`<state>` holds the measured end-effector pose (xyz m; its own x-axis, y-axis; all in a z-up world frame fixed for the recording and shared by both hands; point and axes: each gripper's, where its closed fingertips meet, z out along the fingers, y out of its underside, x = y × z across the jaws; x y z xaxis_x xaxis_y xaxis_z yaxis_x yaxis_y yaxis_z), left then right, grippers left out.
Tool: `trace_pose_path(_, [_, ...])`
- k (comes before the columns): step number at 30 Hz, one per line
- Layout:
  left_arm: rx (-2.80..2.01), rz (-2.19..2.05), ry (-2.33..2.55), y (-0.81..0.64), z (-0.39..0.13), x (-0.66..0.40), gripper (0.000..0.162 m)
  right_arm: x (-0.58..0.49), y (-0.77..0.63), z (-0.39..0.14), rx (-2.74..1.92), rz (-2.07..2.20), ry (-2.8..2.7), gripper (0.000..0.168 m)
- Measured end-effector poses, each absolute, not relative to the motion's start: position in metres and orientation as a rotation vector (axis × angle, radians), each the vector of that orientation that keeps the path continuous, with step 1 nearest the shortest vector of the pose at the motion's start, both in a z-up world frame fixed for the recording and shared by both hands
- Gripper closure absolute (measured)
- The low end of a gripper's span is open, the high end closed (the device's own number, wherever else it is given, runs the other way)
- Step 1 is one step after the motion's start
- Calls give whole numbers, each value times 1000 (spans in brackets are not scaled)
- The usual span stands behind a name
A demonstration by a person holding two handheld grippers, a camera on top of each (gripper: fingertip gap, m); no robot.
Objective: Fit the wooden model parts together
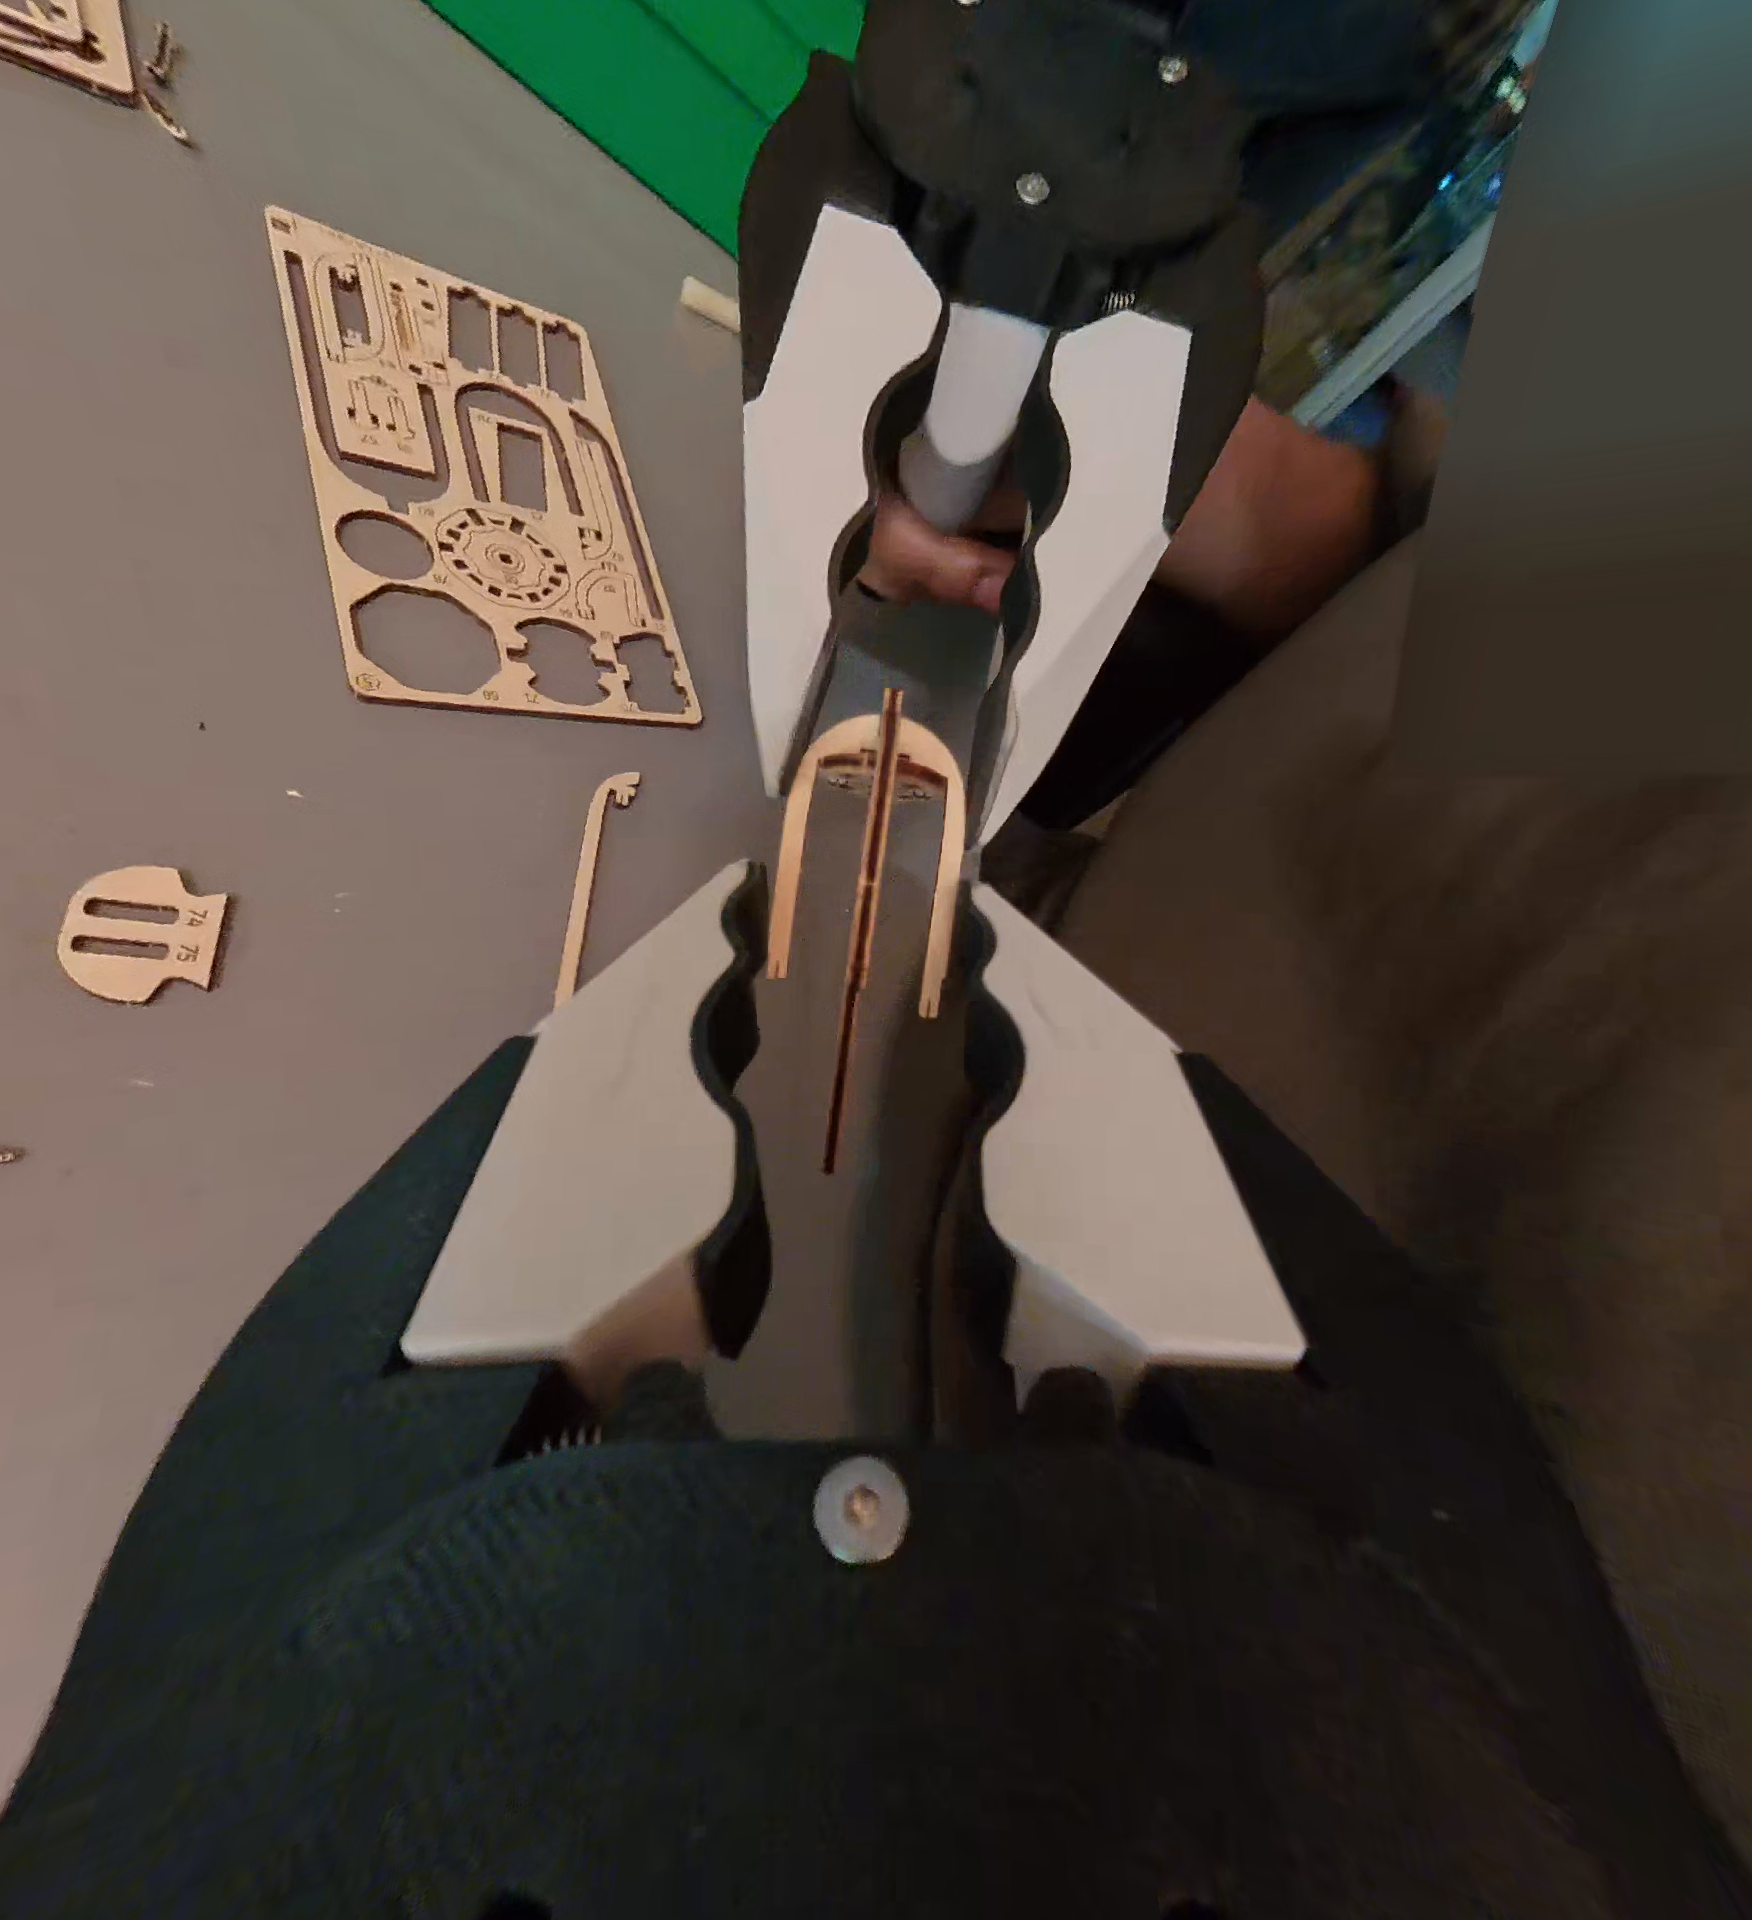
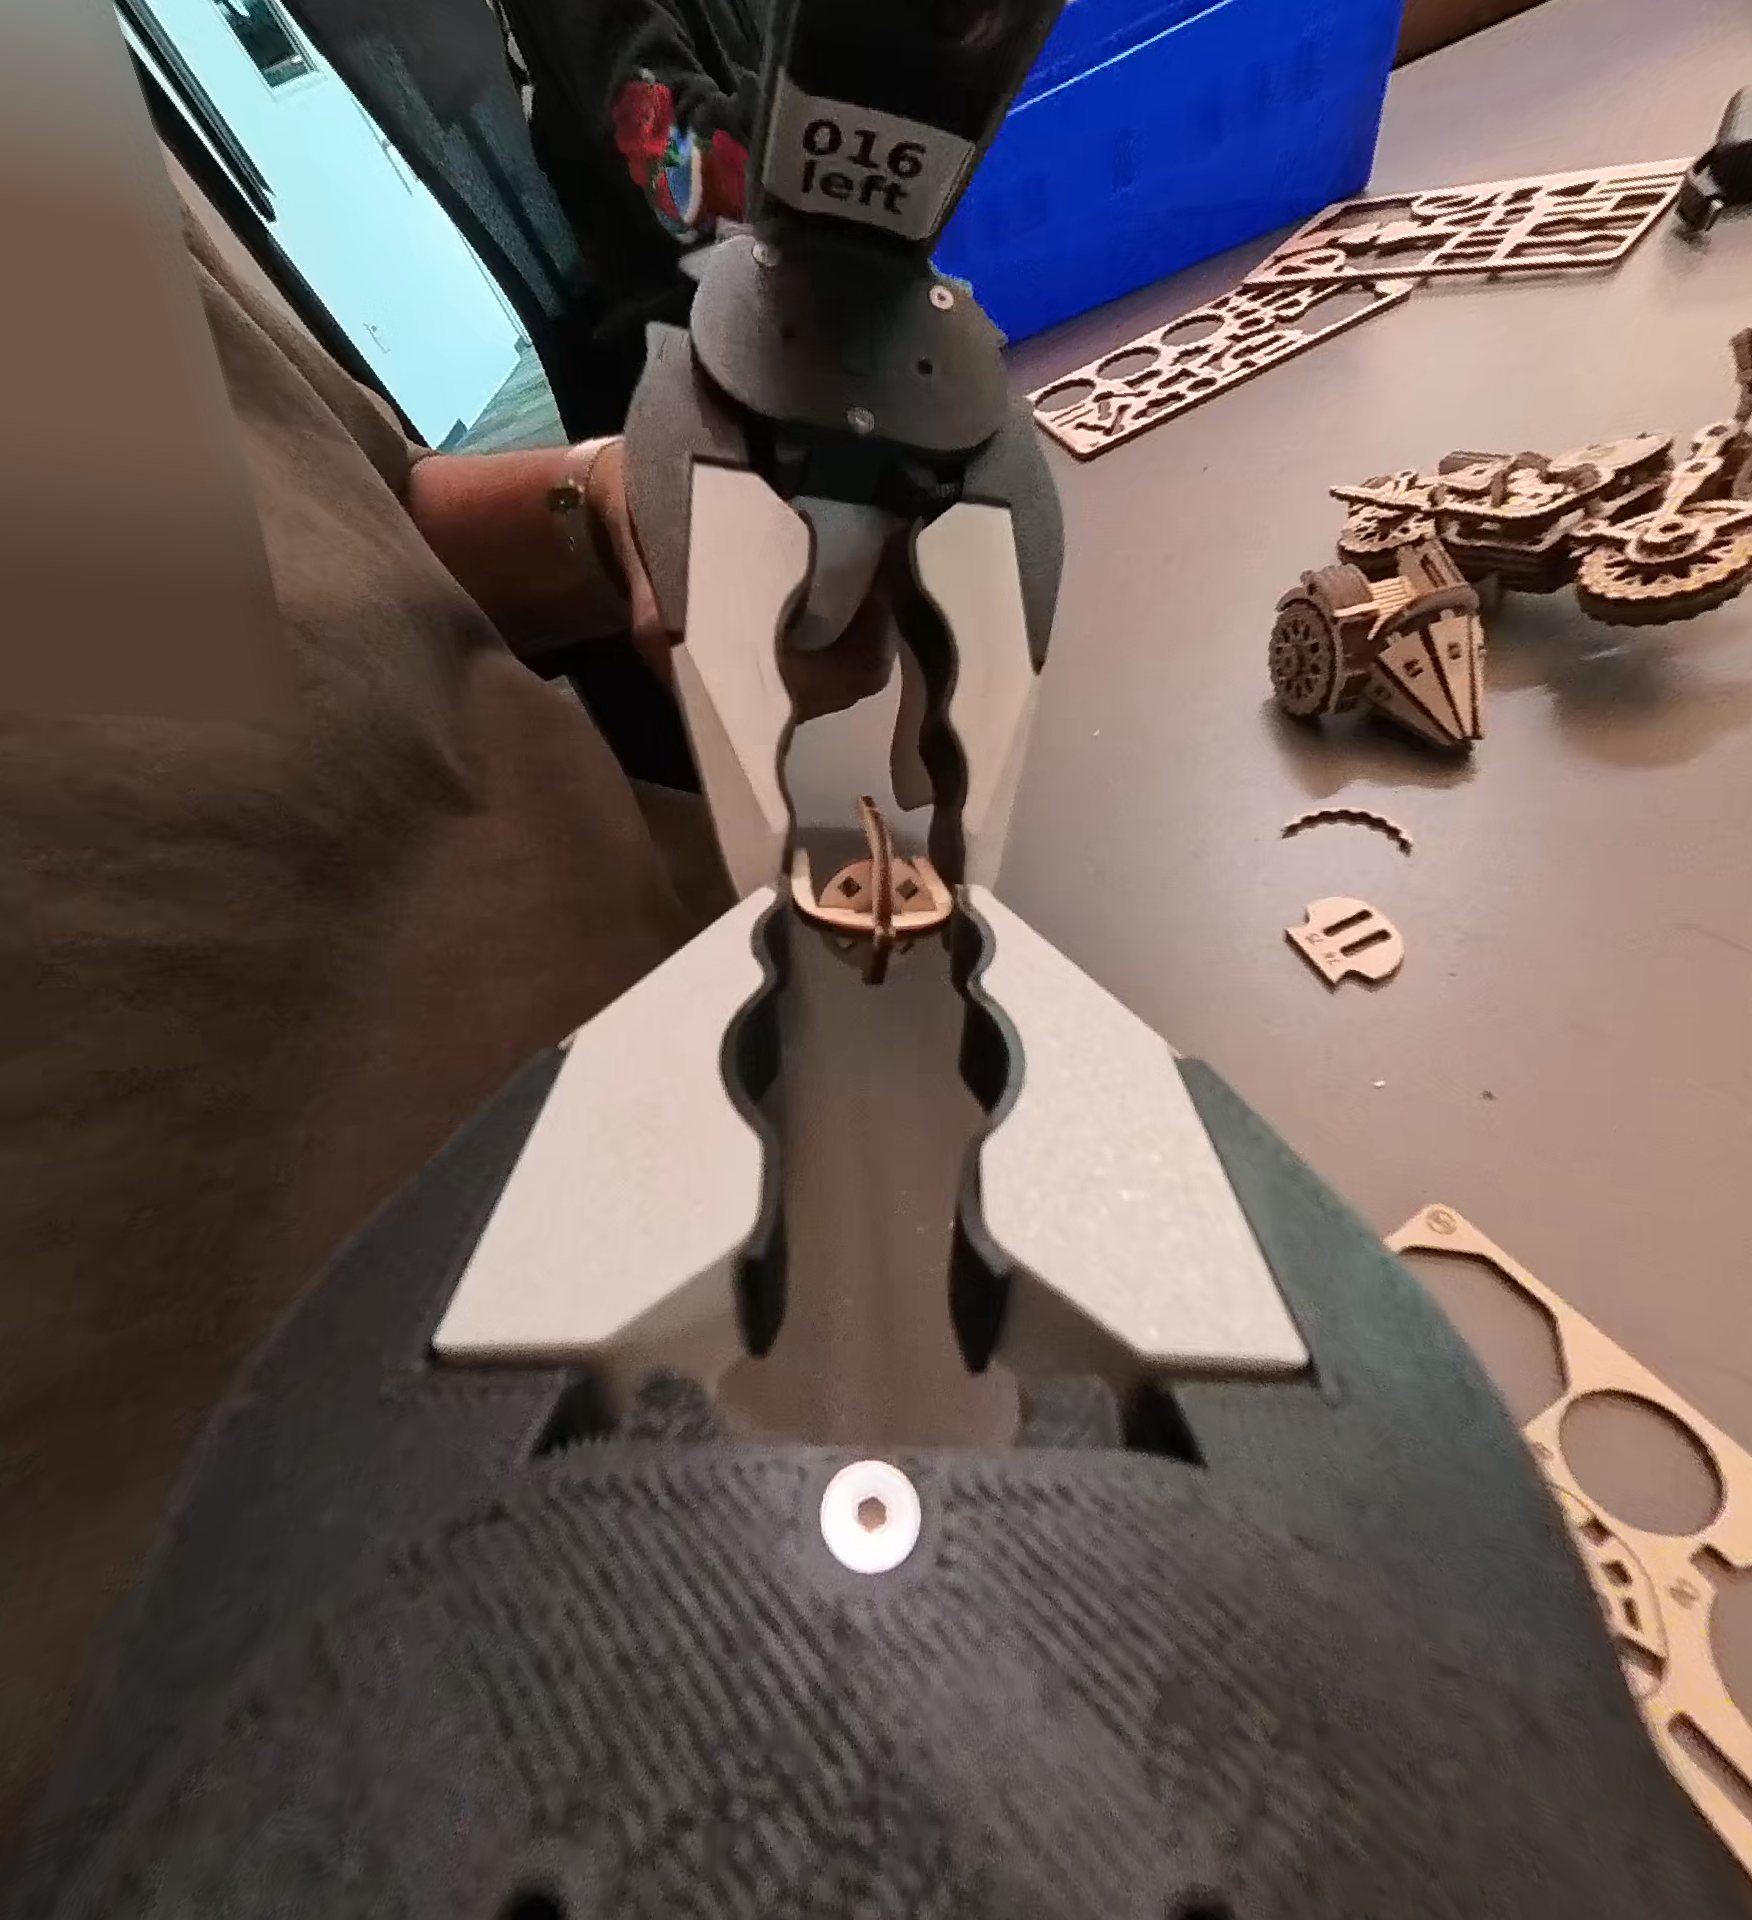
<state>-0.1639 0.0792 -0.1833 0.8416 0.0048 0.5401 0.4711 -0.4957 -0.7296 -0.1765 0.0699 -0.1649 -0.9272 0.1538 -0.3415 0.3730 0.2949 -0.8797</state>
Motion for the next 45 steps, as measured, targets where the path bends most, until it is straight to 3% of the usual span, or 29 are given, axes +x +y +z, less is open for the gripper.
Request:
trace_pose_path(9, [-1963,-568,-337,65,-175,-177,128,-189,88,-166,528,-1704,2432,134])
trace_pose_path(16, [-1948,-541,-274,45,-172,-191,128,-212,130,-228,554,-1262,2975,144])
trace_pose_path(23, [-1978,-575,-300,45,-189,-191,128,-200,128,-260,506,-1024,3010,151])
trace_pose_path(25, [-2015,-544,-305,46,-195,-193,128,-202,125,-260,529,-1030,3002,162])
trace_pose_path(34, [-2265,-275,-256,38,-230,-200,128,-211,130,-248,643,-1097,2952,162])
trace_pose_path(45, [-2057,-157,-117,33,-189,-207,128,-214,119,-198,647,-1416,2881,162])
